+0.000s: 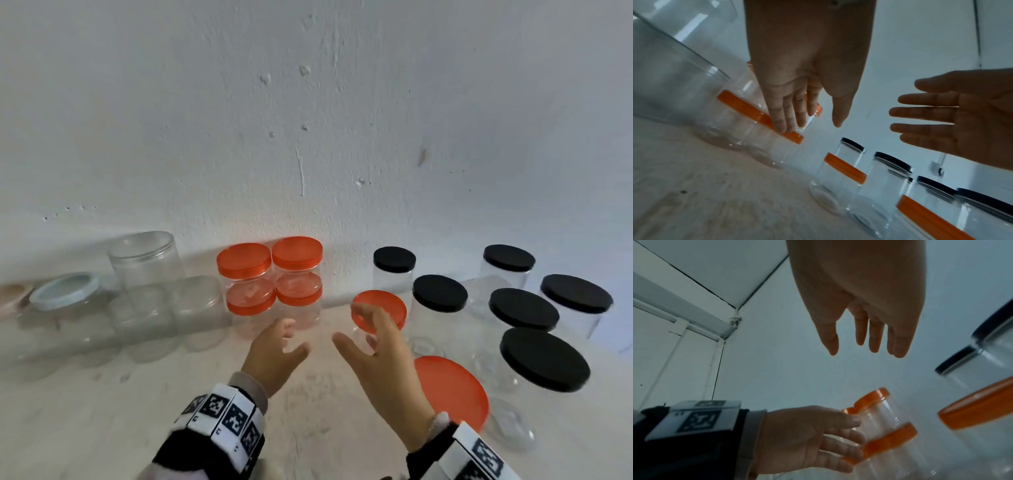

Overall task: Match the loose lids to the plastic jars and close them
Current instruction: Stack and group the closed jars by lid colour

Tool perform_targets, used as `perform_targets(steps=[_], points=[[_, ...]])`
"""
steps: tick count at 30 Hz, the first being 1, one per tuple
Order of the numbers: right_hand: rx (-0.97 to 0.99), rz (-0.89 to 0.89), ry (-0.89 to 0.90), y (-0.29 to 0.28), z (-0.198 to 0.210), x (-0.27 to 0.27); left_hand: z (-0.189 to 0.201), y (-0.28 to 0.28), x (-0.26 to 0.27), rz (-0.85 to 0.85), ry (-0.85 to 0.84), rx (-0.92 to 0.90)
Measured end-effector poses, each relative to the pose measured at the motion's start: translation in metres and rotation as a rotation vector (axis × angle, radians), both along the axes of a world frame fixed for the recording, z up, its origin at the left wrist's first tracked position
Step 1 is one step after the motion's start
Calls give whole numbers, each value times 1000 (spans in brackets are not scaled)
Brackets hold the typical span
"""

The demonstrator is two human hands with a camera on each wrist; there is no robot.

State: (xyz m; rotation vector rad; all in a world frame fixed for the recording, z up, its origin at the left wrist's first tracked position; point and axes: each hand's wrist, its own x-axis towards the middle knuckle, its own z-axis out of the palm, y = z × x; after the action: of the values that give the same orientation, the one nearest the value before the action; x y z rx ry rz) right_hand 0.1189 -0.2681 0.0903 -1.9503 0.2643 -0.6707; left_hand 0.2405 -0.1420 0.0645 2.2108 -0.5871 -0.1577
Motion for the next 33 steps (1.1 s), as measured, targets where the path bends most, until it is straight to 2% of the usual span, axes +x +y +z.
perform_targets(steps=[4,7,10,13,21,26,29,33], points=[[-48,-74,-31,-36,11,-53,9,-20,-36,-158,-9,25],[-163,-192,-46,-71,15,-88,8,-43,-63,-264,-48,70],[-297,-343,-14,-106,14,-114,4,-68,-86,-371,-80,126],[-353,-445,64,-134,7,-128,-1,-91,-104,-439,-96,195],[-158,-424,162,-159,-17,-133,-16,-129,-130,-336,-40,339],[-61,-413,167,-161,-27,-130,-21,-127,-127,-295,-13,300],[-2,-398,156,-164,-29,-127,-11,-114,-117,-280,-6,246],[26,-407,133,-166,-35,-124,25,-94,-87,-198,-75,167]])
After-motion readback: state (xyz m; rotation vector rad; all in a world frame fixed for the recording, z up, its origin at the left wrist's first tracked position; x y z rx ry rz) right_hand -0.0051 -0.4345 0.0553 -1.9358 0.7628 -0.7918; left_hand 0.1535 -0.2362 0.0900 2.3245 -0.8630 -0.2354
